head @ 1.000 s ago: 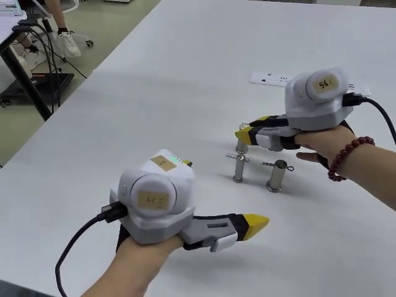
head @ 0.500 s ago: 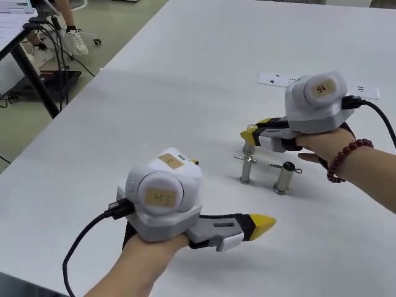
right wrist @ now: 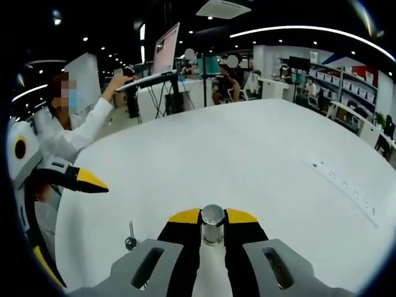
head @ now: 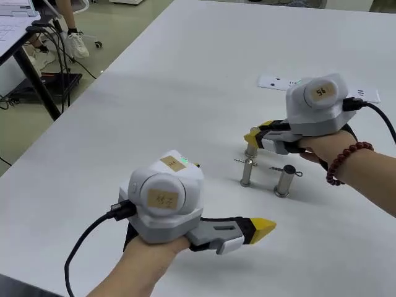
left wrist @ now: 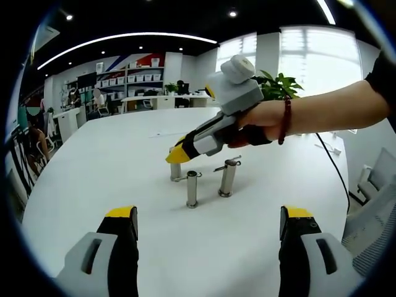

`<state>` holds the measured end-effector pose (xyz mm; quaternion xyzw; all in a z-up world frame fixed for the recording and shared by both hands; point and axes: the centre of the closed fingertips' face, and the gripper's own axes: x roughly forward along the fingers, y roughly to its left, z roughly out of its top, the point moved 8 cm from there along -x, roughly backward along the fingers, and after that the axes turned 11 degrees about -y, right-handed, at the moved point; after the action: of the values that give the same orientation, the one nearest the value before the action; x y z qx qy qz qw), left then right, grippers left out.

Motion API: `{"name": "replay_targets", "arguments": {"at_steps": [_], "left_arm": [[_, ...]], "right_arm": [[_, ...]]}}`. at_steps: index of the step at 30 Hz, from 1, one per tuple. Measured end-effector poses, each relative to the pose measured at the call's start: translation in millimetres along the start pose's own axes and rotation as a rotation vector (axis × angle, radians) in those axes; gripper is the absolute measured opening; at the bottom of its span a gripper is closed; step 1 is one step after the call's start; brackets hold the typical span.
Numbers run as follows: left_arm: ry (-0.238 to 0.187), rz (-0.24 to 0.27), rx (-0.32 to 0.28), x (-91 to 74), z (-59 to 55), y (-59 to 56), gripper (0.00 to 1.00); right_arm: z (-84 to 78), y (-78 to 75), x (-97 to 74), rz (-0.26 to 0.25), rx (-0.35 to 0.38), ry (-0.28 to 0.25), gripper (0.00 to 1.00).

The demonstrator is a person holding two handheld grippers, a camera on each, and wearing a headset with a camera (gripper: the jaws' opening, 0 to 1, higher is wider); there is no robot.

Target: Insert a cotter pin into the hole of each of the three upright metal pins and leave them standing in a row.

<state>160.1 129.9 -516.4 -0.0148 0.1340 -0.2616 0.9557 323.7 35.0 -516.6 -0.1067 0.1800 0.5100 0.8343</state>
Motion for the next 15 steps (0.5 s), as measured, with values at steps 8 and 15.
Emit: {"name": "replay_targets", "arguments": {"at_steps": [8, 15], "left_arm": [[-0.007, -0.010, 0.000, 0.5, 1.3, -2.2, 0.95], [-0.009, -0.017, -0.001, -0.5, 2.0, -2.8, 0.95]], "right_arm": [[-2.5, -8.1, -15.6, -0.027, 0.003, 0.016, 0.08], [-4.9, -12.8, -32.4, -0.052, 0.006, 0.021, 0.08]]}}
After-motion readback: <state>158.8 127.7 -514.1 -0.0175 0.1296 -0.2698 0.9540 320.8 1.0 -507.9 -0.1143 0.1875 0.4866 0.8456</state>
